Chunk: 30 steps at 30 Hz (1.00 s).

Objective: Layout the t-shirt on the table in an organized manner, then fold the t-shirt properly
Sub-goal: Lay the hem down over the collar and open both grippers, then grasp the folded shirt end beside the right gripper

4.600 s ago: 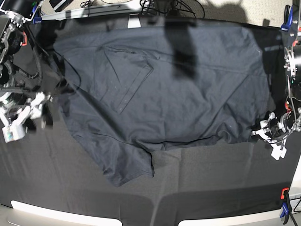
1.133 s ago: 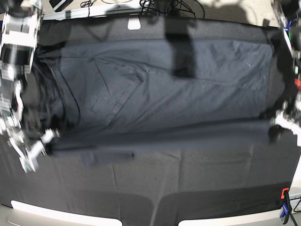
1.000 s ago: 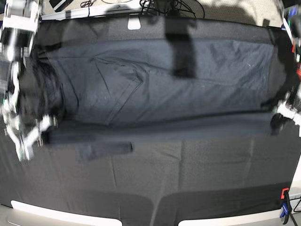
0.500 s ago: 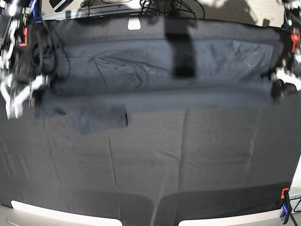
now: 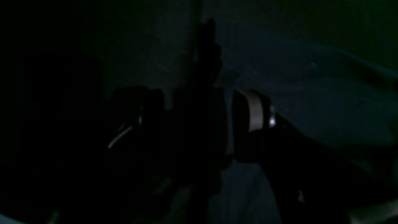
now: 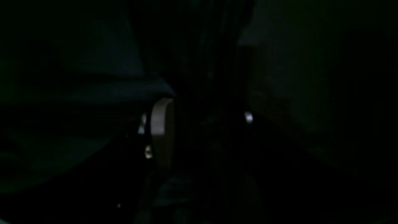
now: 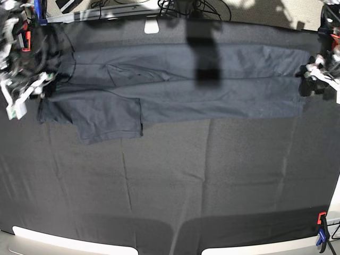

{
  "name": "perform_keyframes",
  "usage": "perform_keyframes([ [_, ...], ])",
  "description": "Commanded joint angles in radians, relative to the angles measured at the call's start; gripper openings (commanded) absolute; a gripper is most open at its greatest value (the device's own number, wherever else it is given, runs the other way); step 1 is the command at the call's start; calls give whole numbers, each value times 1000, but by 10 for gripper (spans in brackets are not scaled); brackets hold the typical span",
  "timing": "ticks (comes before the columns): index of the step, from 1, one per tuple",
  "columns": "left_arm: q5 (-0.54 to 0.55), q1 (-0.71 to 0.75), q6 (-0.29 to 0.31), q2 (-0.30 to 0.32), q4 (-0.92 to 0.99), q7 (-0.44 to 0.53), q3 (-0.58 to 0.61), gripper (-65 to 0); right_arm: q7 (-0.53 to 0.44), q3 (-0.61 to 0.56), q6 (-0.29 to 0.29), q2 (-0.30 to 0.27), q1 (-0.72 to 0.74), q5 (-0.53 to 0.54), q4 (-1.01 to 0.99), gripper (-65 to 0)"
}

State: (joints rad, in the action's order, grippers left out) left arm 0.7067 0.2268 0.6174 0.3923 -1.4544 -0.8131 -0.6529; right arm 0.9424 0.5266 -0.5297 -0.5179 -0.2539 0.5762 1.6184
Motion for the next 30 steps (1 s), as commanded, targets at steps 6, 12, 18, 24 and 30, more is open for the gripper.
perform_keyframes([
  [6, 37, -14, -44, 73, -93, 21, -7, -324, 43, 10, -16, -73, 132, 220, 24, -384],
  [12, 69, -53, -45, 11, -182, 24, -6, -324, 42, -42, -16, 3, 313, 145, 24, -384],
  [18, 68, -115, -45, -83, -225, 17, -5, -324, 42, -203, -1, 34, 453, -27, -23, -384],
  [24, 68, -132, -42, -135, -225, 6, -4, -324, 66, -384, 42, 48, 582, -93, -244, -384],
  [30, 68, -132, -42, -137, -225, -2, -4, -324, 103, -451, 44, 50, 730, -128, -523, -384],
])
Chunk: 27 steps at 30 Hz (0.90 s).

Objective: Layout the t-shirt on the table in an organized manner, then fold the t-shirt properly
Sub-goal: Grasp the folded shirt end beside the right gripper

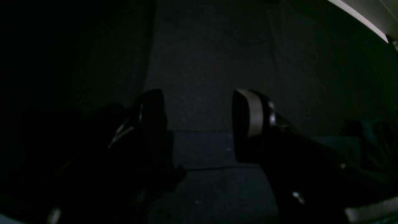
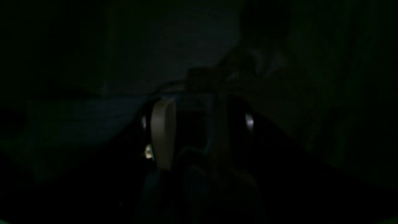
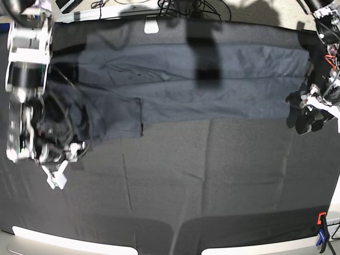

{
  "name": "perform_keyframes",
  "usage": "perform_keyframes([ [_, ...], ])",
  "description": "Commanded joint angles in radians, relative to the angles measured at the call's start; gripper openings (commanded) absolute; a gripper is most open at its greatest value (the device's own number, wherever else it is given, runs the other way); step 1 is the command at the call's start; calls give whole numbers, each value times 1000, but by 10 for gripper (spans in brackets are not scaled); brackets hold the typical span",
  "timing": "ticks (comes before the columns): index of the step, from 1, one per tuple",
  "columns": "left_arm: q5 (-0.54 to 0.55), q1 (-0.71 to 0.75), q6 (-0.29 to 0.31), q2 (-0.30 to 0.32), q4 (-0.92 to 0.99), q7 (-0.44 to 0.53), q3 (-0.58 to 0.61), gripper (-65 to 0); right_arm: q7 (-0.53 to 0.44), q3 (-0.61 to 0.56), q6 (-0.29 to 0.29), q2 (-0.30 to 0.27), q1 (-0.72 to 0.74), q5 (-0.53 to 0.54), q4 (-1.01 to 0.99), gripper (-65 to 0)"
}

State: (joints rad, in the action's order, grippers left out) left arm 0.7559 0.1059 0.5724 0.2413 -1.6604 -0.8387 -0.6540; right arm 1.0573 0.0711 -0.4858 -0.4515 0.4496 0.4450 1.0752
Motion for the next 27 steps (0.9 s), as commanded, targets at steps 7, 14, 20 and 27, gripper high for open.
perform_keyframes([
  [7, 19, -11, 3, 14, -19, 24, -3, -324, 42, 0, -24, 16, 116, 4, -195, -385],
  [14, -76, -11, 3, 14, -19, 28, -3, -324, 74, 0, -38, 56, 113, 0, -204, -392],
  [20, -101, -9, 3, 14, -19, 32, -3, -324, 74, 0, -62, 58, 116, 0, -193, -649],
  [27, -101, -9, 3, 14, -19, 32, -3, -324, 77, 2, -154, 54, 34, 44, 45, -650],
])
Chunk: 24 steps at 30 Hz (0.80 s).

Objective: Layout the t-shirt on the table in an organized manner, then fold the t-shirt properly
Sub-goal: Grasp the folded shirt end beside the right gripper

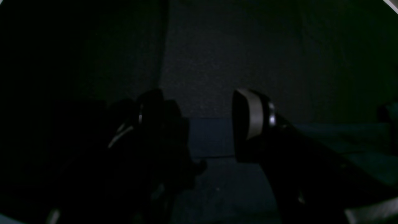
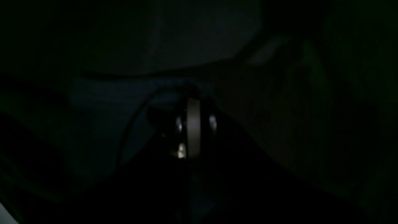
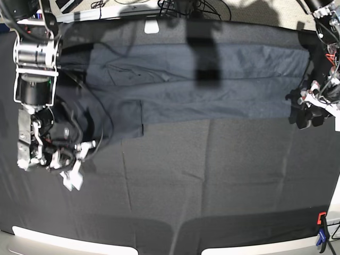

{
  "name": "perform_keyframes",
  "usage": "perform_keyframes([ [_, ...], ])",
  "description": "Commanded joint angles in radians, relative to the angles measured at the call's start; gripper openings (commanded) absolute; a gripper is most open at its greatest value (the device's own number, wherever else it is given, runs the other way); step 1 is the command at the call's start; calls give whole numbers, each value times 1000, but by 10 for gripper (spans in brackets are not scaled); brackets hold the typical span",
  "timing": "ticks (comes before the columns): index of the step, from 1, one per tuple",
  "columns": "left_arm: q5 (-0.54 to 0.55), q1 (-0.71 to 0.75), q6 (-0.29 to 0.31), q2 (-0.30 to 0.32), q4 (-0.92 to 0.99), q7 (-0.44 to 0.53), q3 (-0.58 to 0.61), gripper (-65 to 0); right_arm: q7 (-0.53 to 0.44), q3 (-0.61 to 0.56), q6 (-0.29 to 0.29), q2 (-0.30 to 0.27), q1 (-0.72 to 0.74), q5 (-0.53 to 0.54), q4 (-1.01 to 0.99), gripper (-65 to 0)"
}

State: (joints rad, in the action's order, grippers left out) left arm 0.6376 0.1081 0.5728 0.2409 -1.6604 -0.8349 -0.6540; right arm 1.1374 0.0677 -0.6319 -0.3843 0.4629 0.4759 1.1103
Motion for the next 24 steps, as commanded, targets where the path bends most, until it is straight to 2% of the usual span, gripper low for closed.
perform_keyframes([
  [1, 17, -11, 3, 14, -19, 28, -3, -324, -3, 5, -9, -14, -15, 30, 67, -650],
  [7, 17, -11, 3, 14, -19, 28, -3, -324, -3, 5, -9, -12, -288, 107, 465, -650],
  [13, 17, -11, 3, 14, -19, 27, -3, -324, -15, 5, -8, -11, -538, 111, 779, -650],
  [17, 17, -11, 3, 14, -19, 27, -3, -324, -22, 5, -8, -6, -649, 111, 865, -650],
  [24, 17, -11, 3, 14, -19, 27, -3, -324, -22, 5, -7, -6, -743, 140, 866, -650],
])
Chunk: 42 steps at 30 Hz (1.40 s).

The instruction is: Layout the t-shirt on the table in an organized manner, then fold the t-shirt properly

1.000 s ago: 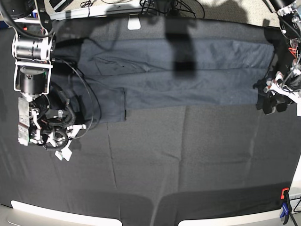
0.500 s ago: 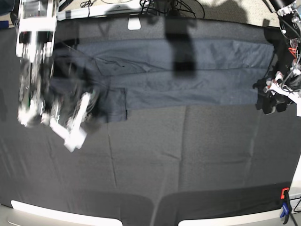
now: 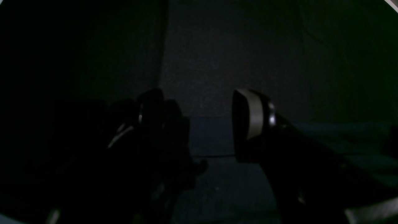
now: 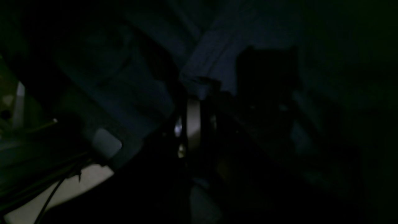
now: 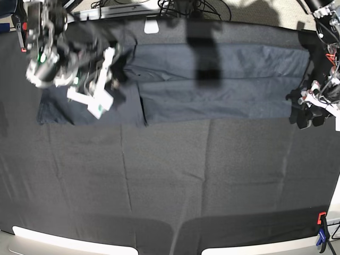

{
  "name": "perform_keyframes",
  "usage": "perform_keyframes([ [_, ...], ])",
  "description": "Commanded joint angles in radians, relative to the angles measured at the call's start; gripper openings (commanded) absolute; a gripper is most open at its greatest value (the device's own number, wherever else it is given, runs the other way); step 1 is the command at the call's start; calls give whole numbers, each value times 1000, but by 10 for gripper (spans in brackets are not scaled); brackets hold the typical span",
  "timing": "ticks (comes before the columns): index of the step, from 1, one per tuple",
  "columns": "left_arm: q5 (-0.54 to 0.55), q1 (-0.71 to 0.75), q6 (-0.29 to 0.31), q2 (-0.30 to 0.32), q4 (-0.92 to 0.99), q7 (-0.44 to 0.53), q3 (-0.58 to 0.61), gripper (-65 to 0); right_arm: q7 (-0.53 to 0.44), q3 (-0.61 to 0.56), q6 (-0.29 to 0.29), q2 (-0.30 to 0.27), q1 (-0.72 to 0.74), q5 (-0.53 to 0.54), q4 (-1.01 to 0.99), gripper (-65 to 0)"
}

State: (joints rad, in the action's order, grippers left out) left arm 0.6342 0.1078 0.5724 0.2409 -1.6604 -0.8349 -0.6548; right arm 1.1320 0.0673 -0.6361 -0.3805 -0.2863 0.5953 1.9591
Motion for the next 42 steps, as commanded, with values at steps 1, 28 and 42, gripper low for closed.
perform_keyframes([
  [1, 21, -11, 3, 14, -19, 27, -3, -324, -16, 5, -3, -10, -1, 39, 17, -650],
  [28, 10, 141, -1, 134, -1, 0, -19, -324, -47, 5, -62, -12, 153, 235, 16, -374],
  [42, 159, 159, 126, 123, 256, -21, -18, -329, -47, 5, -62, -12, 170, 235, 16, -374],
])
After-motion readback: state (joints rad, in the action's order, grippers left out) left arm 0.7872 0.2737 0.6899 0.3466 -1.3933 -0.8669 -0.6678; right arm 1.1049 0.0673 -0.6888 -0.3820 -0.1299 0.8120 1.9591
